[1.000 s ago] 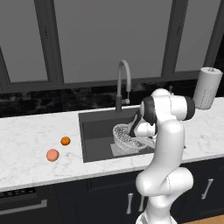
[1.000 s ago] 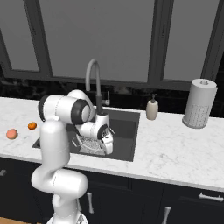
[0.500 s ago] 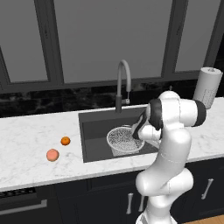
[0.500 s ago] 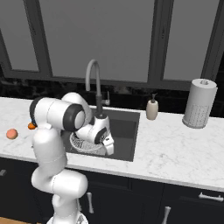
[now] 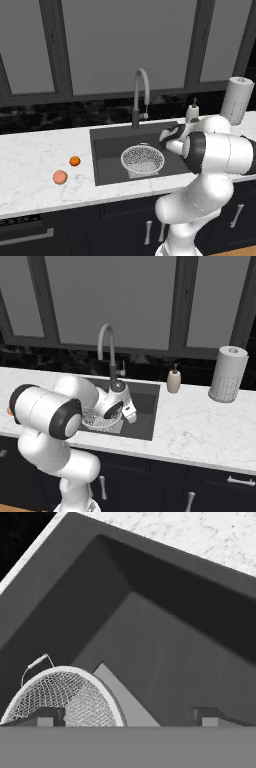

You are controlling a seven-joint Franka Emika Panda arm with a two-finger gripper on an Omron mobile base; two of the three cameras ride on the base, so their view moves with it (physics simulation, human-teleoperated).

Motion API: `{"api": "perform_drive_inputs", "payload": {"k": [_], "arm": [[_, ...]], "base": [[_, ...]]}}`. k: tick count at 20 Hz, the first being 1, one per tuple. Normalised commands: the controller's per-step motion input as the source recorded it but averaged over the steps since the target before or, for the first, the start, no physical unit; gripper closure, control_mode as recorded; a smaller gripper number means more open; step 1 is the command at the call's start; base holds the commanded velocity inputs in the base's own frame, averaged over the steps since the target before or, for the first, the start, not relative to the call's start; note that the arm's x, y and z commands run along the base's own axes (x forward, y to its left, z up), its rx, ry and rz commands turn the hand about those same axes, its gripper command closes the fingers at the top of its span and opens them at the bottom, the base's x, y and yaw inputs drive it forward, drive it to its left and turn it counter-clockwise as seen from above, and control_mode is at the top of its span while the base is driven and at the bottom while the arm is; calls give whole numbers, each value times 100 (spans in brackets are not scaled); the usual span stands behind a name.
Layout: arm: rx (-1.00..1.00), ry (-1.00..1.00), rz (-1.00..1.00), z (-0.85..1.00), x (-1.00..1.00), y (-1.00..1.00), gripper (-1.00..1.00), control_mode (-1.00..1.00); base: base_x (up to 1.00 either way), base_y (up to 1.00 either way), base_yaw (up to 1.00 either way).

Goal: Put the colander in the sink, put the peach, tangerine in the colander, and turn on the sink faucet and pour water over the colander.

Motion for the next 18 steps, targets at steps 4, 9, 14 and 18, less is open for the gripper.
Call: {"api": "perform_drive_inputs", "payload": {"k": [4,9,14,18], "arm": [[0,-35,1,100,-20,-25,-100,-100],[-1,-38,5,100,-21,-5,-100,-100],[-9,-37,7,100,-53,0,-100,-100],[-25,-12,3,100,-87,0,-100,-100]], "base": [[0,0,0],[0,0,0],[0,0,0],[0,0,0]]}}
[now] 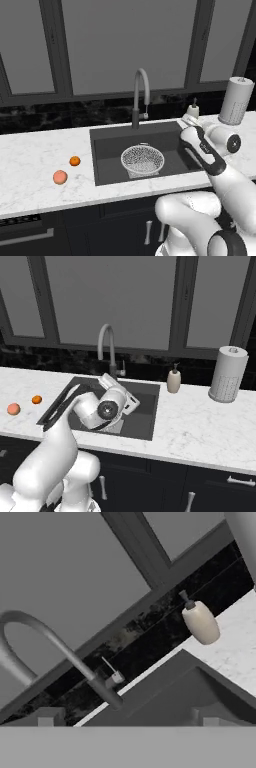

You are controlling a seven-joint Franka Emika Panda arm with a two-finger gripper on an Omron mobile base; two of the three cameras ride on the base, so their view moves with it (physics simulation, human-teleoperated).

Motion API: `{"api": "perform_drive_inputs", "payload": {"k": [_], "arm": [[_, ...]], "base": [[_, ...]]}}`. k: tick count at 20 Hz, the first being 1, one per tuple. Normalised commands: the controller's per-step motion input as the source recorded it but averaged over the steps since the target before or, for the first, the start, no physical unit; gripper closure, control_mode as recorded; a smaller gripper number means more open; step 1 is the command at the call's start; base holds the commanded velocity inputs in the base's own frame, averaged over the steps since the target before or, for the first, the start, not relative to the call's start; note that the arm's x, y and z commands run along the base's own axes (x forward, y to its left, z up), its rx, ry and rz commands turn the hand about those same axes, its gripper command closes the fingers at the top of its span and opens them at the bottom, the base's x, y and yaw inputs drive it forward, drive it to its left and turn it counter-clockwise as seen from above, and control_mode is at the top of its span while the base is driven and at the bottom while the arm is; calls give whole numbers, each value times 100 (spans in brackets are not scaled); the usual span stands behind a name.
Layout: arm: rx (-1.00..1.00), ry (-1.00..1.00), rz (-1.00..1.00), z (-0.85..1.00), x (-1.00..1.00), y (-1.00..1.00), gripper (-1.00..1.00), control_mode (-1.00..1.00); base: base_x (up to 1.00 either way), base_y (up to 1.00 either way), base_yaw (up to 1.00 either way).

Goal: Put the colander in the sink, put the peach, tangerine in the colander, and turn on the sink faucet and pour water over the colander.

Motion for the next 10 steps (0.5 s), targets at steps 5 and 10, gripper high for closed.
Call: {"api": "perform_drive_inputs", "payload": {"k": [5,10], "arm": [[-35,0,2,100,-87,-2,-100,-100],[-30,0,1,100,-78,-19,-100,-100]], "base": [[0,0,0],[0,0,0]]}}
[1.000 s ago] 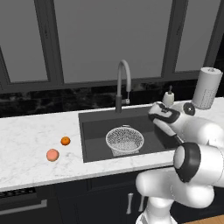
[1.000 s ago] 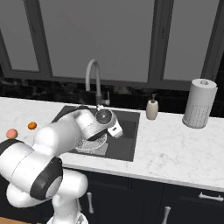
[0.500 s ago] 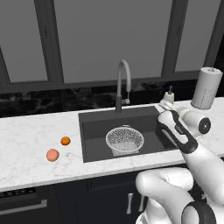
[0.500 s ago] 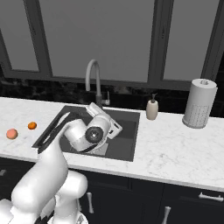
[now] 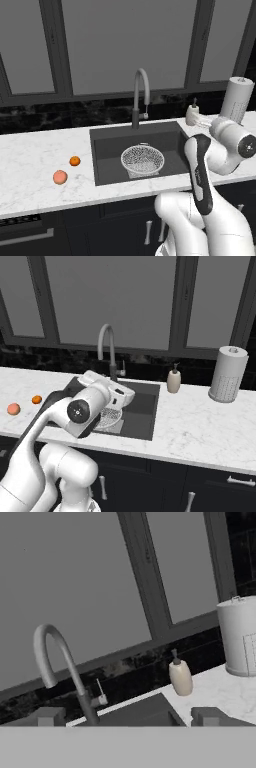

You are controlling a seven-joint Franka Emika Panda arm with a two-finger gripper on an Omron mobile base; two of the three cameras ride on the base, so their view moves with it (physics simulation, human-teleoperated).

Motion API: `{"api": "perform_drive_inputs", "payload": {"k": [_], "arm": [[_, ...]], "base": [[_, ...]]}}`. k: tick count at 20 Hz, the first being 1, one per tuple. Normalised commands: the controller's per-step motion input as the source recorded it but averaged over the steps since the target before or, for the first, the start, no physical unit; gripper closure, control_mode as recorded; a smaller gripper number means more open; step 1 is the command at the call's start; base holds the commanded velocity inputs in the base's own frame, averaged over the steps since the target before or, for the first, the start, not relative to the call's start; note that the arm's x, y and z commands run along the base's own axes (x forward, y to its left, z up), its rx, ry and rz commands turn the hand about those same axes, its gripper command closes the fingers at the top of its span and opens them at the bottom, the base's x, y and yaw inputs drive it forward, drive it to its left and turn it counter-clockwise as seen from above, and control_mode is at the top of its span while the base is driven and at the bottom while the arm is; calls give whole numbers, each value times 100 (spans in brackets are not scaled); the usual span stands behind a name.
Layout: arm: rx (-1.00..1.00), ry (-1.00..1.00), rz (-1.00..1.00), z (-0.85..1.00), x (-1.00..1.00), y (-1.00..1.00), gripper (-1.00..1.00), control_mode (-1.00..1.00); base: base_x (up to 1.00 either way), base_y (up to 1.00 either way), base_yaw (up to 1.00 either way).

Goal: Put the colander in the sink, put the peach, tangerine in the colander, and turn on the sink faucet and pour water over the colander.

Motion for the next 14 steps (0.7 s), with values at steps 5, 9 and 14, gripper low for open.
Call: {"api": "perform_drive_inputs", "payload": {"k": [5,9,14], "arm": [[-21,-3,3,100,-72,-23,-100,-100],[-20,8,2,68,-74,2,-100,-100],[-15,18,0,6,-73,45,-100,-100]], "base": [[0,0,0],[0,0,0],[0,0,0]]}}
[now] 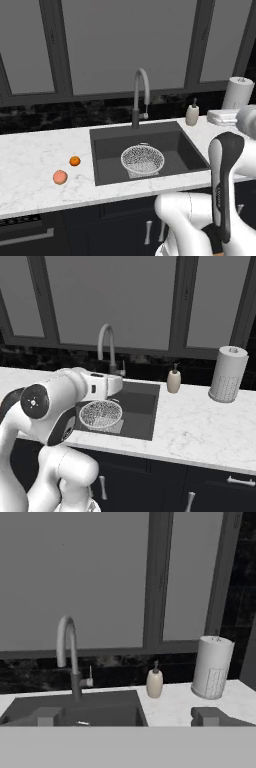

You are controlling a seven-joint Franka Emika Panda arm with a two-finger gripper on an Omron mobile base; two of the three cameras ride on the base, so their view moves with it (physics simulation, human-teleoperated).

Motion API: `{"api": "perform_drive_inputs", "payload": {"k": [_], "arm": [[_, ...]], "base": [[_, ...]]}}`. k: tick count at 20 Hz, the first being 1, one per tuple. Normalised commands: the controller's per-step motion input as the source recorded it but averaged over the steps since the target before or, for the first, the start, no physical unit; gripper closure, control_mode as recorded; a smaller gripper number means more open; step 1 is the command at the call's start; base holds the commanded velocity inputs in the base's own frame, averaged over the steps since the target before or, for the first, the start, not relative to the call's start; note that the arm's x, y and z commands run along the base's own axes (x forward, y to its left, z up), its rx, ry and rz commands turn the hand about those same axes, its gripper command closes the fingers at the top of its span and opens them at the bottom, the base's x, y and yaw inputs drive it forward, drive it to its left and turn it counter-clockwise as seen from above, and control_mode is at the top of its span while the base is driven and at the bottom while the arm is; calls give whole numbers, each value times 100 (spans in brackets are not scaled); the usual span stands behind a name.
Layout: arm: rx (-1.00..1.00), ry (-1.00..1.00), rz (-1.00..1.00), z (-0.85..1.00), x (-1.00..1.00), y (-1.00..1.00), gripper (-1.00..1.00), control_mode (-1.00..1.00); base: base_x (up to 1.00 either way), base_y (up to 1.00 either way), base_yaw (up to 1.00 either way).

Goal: Put the colander in the sink, put the peach, tangerine in the colander, and turn on the sink faucet and pour water over the colander.

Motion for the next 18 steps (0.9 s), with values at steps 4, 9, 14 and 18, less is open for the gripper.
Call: {"api": "perform_drive_inputs", "payload": {"k": [4,9,14,18], "arm": [[0,7,0,0,-70,49,-100,-100],[0,22,3,0,-48,66,-100,-100],[-6,32,16,0,-12,97,-100,-100],[-11,35,15,-8,-1,97,-100,-100]], "base": [[0,0,0],[0,0,0],[0,0,0],[0,0,0]]}}
